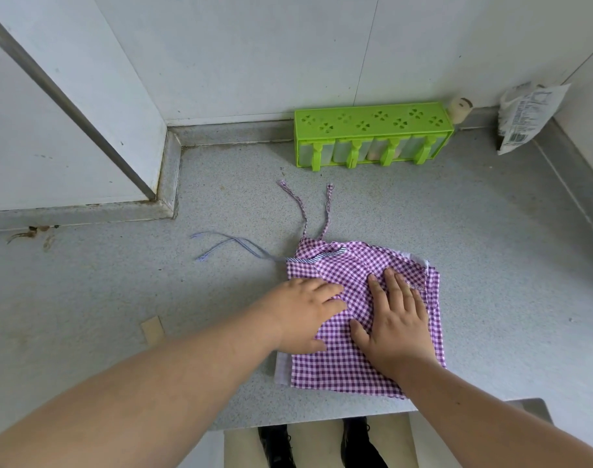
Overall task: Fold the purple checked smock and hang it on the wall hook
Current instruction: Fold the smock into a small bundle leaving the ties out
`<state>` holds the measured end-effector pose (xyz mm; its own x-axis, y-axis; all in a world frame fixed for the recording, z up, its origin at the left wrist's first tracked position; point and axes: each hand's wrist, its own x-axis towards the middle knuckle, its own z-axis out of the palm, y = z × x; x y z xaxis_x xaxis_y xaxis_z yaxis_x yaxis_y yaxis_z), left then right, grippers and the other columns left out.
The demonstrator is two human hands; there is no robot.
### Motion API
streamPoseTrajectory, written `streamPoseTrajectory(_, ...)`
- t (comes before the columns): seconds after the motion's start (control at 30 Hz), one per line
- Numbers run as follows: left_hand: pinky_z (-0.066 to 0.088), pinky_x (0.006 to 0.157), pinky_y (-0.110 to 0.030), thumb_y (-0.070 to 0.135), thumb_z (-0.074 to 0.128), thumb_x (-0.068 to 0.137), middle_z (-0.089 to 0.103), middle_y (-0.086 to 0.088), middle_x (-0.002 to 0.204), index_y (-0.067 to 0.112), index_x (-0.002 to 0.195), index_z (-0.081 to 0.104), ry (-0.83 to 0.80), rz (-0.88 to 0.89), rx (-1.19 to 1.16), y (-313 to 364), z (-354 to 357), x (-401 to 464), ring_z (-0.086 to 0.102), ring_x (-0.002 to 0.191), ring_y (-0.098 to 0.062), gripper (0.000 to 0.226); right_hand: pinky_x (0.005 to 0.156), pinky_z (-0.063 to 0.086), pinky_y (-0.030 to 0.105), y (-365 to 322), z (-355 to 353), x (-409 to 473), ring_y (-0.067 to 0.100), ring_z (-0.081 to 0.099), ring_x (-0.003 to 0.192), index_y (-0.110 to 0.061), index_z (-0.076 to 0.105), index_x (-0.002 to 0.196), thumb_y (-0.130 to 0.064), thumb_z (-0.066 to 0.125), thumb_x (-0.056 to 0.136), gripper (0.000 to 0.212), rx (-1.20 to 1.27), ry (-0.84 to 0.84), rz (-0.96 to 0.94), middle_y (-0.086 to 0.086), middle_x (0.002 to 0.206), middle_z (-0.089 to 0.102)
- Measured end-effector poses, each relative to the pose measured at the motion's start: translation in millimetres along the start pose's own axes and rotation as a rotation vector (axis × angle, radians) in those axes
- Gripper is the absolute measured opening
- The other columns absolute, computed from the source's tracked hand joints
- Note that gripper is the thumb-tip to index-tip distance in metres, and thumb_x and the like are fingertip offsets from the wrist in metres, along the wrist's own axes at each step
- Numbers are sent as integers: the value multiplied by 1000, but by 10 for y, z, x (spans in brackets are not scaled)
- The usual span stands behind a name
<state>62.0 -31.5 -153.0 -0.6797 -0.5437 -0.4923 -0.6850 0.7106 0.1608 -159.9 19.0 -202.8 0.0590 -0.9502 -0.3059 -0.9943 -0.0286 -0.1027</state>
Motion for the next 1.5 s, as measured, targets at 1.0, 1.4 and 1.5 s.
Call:
streamPoseTrajectory(1.0,7,130,-60,39,57,99,-23,-19,172,11,168,-8,-222,-37,289,486,348,-300,-12,161,-42,98,117,36,53,318,-308,-369,32,51,135,-31,47,145,-59,40,96,57,-96,36,-375,2,145,53)
streamPoseTrajectory(1.4,32,126,-42,35,46,102,25,16,172,34,152,54,-132,-158,-315,267,12,-366,32,155,-17,51,112,45,36,403,-470,-646,15,40,142,-37,36,154,-49,62,89,71,-3,-302,-325,-15,159,29)
streamPoseTrajectory(1.5,56,97,-43,36,51,100,65,4,124,23,110,71,-77,-316,-494,154,-14,-361,64,111,-24,26,86,48,21,452,-511,-584,12,60,112,-35,64,129,-41,60,92,37,171,-263,-241,-15,129,53)
